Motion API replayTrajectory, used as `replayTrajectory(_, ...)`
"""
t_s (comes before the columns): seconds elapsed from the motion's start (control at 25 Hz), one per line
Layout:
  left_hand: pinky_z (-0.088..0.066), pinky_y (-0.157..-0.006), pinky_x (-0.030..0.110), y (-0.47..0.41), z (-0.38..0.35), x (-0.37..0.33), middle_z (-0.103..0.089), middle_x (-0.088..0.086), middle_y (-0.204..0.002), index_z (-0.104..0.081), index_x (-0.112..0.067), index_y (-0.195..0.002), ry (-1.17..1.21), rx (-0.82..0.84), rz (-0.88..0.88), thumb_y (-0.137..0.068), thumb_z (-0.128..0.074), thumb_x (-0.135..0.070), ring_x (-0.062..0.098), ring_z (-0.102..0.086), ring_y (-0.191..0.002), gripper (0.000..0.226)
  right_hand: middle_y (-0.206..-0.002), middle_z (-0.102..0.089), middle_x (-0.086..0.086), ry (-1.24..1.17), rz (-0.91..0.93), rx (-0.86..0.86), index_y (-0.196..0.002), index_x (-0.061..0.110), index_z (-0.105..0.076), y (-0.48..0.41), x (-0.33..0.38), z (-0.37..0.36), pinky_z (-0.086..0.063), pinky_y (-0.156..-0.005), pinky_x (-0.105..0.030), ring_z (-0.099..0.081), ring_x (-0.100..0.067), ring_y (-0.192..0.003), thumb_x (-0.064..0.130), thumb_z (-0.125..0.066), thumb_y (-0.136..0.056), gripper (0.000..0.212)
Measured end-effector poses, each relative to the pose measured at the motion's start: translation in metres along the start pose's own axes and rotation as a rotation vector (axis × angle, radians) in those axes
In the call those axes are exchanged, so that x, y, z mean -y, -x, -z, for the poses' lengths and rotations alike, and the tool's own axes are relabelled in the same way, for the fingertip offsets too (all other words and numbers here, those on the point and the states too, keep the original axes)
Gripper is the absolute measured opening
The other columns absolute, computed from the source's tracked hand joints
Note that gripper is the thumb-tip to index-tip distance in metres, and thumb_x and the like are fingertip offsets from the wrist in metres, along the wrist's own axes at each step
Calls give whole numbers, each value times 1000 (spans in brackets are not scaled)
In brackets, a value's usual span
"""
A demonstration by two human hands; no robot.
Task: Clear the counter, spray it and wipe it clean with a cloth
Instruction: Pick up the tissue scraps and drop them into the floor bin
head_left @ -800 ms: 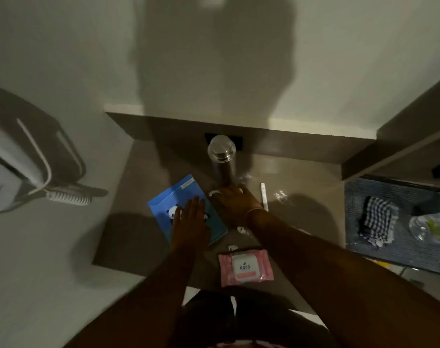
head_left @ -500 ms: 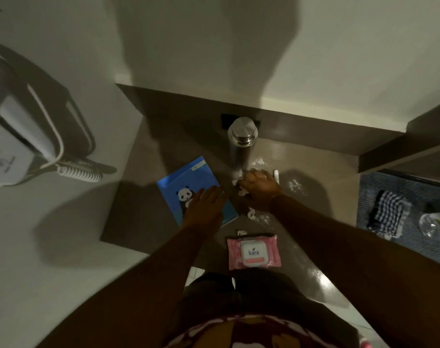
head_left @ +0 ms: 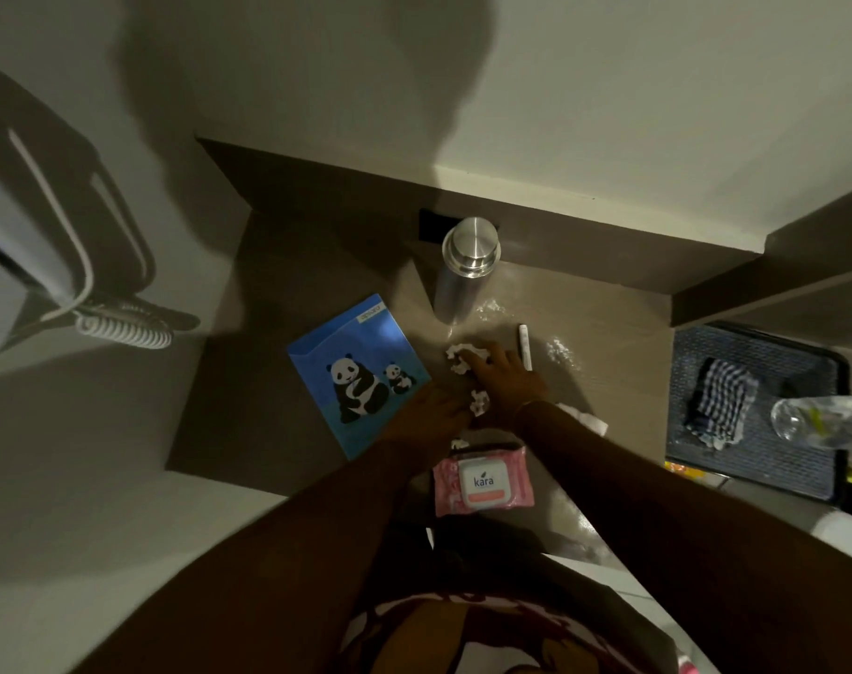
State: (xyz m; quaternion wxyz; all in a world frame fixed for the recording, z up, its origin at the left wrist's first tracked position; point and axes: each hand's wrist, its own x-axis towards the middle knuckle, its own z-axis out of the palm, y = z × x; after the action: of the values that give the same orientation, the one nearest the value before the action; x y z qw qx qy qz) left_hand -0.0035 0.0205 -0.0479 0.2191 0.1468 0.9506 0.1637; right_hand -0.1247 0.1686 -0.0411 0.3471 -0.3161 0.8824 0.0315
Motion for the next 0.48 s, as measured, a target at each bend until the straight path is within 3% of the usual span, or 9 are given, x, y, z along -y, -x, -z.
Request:
replayTrajectory(0.12,-3,-131,53,-3,-4,0,-36,14,-167,-42,-14,-156,38,-24,7,-98,-58,-26,37,-23,-159,61,-161,-24,-12,-100,19,2,-162,32,-23,3,2,-4,-55,-100,-55,-35,-36,-145,46,-90,-71,114)
replayTrajectory(0.24,0,-131,50,-2,-9,2,-30,9,-170,-36,-18,-158,34,5,33,-96,-62,-33,32,-18,-161,69,-158,-29,-14,-153,43,-21,-161,27,-29,5,8,-6,-52,-105,-51,-39,-36,-143,37,-87,-77,103)
replayTrajectory(0.48,8,-131,48,-2,-10,1,-29,9,-170,-35,-13,-160,-52,26,-25,-100,-56,-30,34,-14,-162,65,-148,-44,-13,-182,70,-55,-151,19,-48,2,13,-2,-48,-109,-46,-49,-35,-135,23,-70,-93,62)
